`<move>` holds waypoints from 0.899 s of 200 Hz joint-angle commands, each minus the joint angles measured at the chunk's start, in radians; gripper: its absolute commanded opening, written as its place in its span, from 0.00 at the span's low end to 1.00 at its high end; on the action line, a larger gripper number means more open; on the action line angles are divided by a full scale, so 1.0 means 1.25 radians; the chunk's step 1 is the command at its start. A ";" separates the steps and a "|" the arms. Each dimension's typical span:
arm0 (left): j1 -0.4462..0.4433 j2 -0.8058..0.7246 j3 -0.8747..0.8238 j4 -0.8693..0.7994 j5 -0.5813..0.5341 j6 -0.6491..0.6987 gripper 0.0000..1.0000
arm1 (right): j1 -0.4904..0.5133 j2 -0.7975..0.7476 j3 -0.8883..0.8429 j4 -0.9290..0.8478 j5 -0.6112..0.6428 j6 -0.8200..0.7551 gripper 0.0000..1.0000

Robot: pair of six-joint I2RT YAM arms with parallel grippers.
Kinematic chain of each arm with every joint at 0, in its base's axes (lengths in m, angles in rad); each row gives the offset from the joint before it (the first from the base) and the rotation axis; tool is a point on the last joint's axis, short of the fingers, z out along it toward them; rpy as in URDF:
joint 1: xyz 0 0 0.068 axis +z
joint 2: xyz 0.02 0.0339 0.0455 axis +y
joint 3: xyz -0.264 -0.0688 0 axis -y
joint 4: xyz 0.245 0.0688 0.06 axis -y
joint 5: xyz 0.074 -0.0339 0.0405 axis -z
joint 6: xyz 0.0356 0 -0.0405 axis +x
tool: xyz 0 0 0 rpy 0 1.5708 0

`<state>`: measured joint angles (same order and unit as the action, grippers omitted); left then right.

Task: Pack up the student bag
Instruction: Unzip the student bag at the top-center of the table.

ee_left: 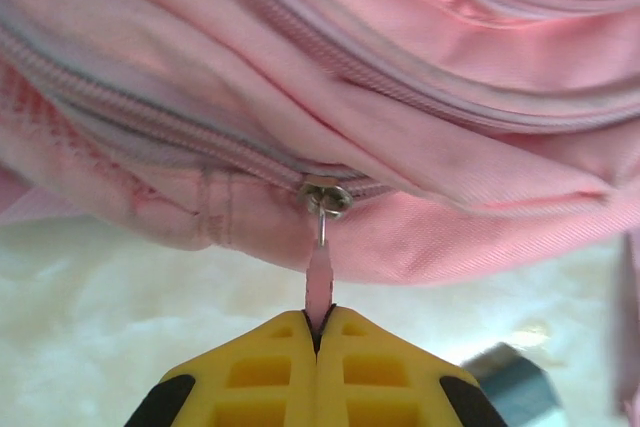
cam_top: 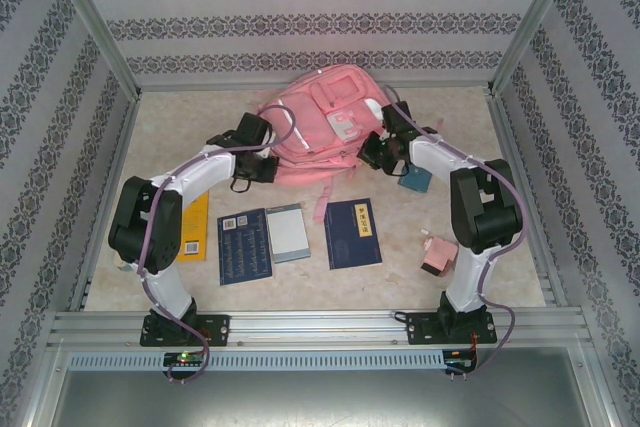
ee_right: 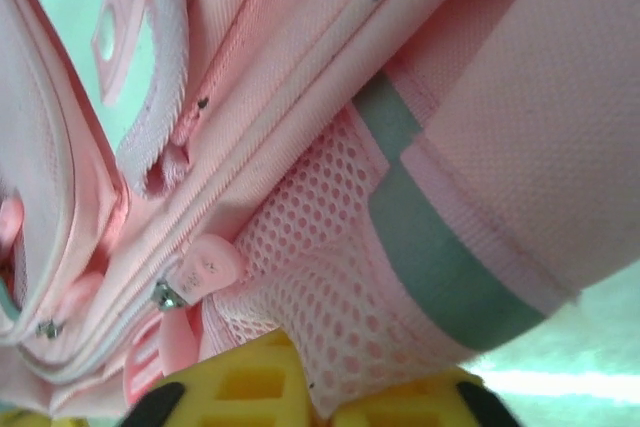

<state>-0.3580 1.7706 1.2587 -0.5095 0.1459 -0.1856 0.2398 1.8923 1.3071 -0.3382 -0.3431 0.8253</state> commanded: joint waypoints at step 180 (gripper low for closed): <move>-0.273 0.048 0.094 -0.047 0.170 -0.049 0.00 | 0.189 -0.148 -0.195 0.130 0.123 0.277 0.62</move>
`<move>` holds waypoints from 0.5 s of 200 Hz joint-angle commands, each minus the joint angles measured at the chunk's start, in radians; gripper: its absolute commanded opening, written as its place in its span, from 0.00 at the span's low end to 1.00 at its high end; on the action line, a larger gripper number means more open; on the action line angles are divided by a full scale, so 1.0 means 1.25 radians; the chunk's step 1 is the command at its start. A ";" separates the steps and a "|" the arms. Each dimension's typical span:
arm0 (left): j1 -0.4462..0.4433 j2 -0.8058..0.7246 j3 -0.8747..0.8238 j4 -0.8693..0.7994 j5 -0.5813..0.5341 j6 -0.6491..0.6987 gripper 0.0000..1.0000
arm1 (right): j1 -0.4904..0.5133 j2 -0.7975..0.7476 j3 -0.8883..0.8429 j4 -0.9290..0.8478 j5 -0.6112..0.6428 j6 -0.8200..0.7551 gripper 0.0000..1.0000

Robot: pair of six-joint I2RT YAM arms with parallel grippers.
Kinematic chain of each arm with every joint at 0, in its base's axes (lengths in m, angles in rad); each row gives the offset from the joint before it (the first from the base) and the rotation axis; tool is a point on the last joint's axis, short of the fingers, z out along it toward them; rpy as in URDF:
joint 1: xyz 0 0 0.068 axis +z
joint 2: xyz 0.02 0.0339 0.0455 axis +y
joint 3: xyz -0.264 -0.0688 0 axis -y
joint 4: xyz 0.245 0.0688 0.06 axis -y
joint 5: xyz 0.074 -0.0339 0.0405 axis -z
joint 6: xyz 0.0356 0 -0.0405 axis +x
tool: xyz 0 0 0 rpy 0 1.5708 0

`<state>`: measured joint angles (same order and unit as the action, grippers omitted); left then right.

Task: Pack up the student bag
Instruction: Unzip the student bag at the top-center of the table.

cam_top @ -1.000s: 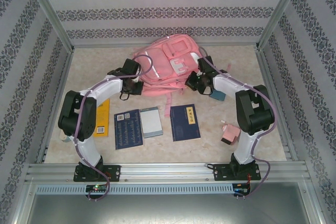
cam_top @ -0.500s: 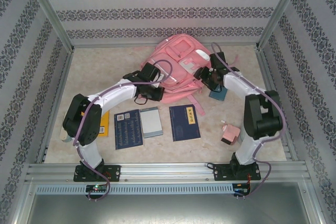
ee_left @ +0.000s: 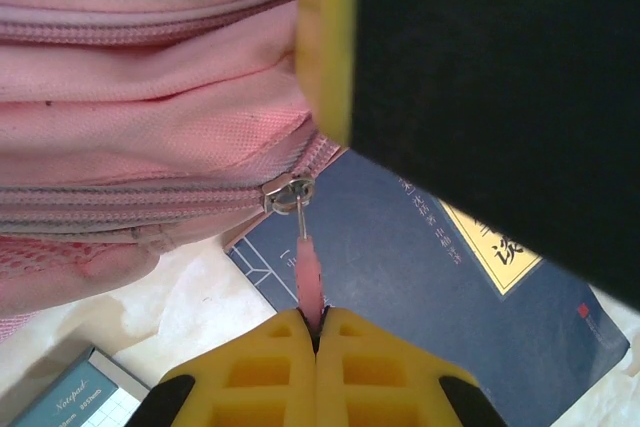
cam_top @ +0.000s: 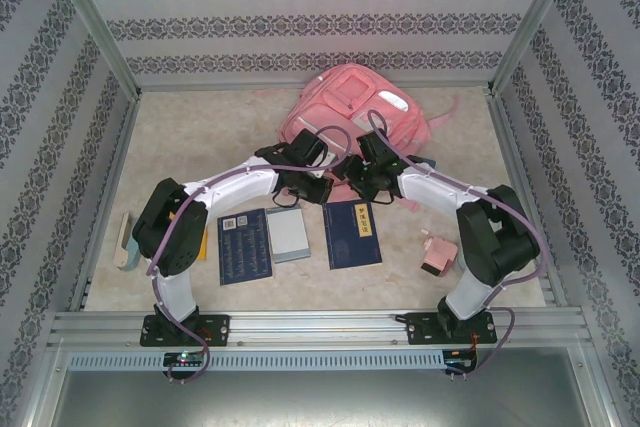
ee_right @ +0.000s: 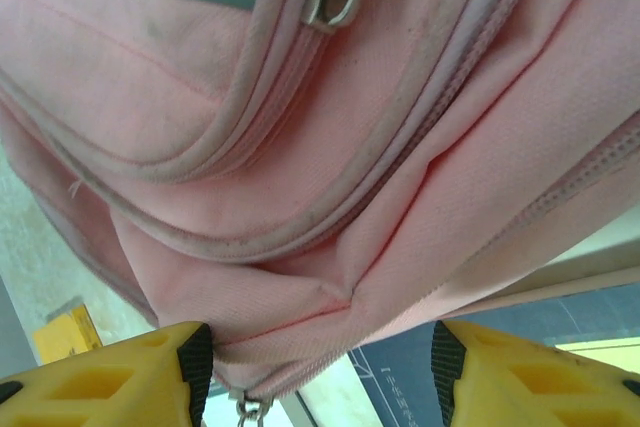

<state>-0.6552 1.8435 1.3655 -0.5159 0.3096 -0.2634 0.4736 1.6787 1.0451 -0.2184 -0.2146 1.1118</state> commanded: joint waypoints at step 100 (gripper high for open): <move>0.004 0.018 0.015 -0.144 -0.173 0.016 0.00 | -0.044 0.008 -0.007 0.018 0.061 0.011 0.00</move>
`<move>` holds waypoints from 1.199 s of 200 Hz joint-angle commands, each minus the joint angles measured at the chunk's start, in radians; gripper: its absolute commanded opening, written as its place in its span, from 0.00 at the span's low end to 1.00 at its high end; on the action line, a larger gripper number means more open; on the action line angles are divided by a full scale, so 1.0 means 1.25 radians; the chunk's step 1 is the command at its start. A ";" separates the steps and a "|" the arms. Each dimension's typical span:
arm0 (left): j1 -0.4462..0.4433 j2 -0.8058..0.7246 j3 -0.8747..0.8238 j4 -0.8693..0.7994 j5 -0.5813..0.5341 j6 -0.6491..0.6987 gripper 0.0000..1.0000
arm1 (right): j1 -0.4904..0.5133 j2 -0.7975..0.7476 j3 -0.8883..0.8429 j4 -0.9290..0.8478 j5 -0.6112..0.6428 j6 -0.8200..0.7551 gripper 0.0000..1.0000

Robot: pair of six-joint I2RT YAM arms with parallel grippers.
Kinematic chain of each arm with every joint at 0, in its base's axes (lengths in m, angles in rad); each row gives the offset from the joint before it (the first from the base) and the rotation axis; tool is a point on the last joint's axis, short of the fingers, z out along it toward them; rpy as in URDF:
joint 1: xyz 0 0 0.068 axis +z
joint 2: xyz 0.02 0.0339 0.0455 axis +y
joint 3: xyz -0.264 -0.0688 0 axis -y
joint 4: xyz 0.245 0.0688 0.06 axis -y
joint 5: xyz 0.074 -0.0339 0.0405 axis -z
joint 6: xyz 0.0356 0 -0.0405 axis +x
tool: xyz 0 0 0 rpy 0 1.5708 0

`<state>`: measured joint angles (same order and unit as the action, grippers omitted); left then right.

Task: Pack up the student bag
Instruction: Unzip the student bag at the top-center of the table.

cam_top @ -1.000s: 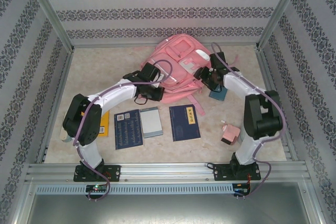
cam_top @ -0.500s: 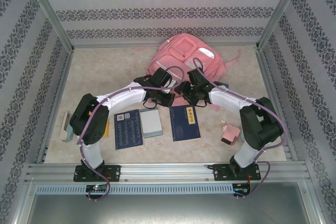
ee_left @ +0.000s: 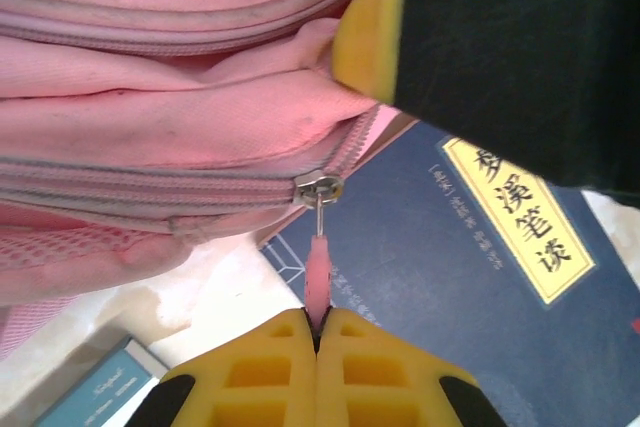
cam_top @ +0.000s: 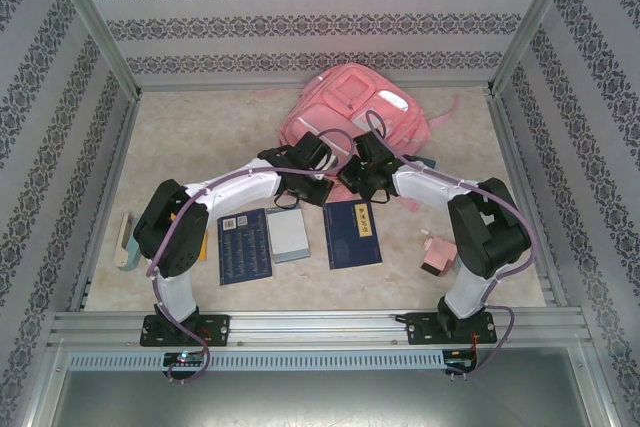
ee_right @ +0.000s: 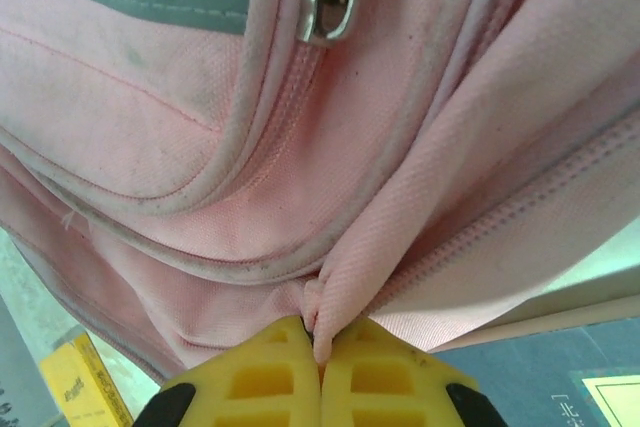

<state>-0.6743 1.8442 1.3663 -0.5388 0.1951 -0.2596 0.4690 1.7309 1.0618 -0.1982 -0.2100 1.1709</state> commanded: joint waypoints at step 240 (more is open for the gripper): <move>0.041 0.018 0.066 -0.052 0.114 -0.006 0.00 | -0.352 -0.064 0.148 -0.215 0.084 -0.353 0.48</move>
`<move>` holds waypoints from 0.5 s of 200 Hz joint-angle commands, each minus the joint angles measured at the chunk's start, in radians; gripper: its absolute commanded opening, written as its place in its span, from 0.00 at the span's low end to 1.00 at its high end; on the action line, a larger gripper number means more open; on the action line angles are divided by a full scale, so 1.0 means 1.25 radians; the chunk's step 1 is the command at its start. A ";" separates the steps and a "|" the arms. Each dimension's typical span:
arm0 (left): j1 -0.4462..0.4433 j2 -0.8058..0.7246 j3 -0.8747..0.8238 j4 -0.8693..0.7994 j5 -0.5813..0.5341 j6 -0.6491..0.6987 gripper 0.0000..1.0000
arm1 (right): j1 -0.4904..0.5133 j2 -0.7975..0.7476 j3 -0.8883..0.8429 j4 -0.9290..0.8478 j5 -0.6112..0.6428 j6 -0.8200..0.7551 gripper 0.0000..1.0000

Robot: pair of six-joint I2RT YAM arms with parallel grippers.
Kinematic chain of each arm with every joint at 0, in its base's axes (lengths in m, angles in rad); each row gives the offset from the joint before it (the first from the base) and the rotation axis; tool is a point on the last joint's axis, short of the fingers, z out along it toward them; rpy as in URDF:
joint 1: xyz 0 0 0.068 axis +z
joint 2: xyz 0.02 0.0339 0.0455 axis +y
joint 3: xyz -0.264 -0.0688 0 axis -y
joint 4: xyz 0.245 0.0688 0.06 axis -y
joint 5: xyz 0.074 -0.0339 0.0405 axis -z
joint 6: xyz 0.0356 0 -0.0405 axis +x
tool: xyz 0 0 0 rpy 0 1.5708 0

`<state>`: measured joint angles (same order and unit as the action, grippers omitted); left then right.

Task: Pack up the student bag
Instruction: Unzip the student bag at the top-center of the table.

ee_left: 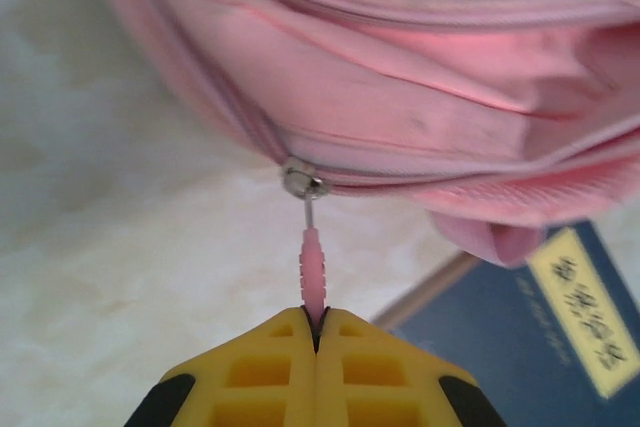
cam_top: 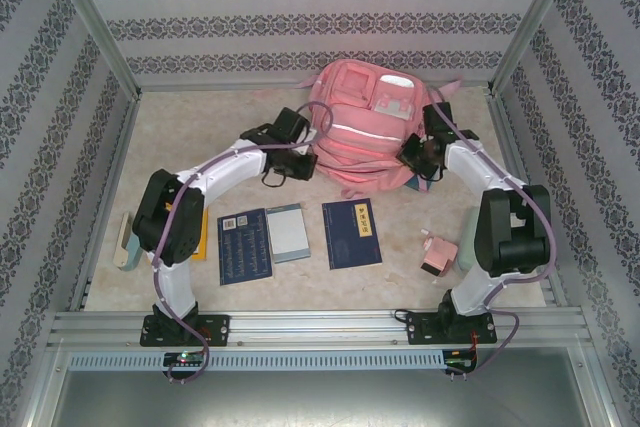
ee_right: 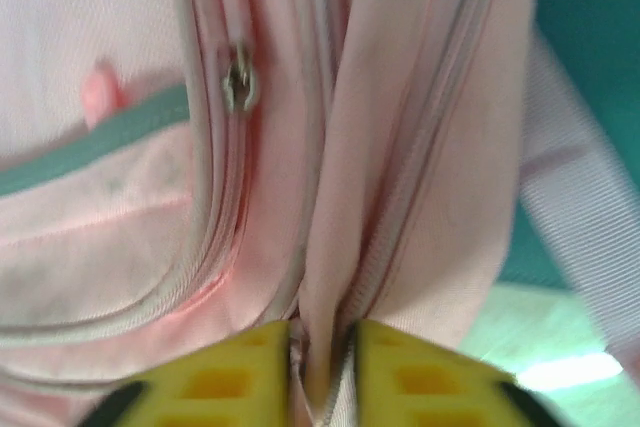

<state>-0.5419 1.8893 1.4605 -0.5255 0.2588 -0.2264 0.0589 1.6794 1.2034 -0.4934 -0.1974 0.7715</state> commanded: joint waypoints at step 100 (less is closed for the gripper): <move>-0.094 0.047 0.012 -0.051 0.055 -0.024 0.00 | 0.212 -0.164 -0.218 0.145 0.030 0.208 0.61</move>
<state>-0.6594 1.9385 1.4620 -0.5411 0.3573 -0.2737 0.2481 1.4540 0.9413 -0.3847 -0.1555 0.9207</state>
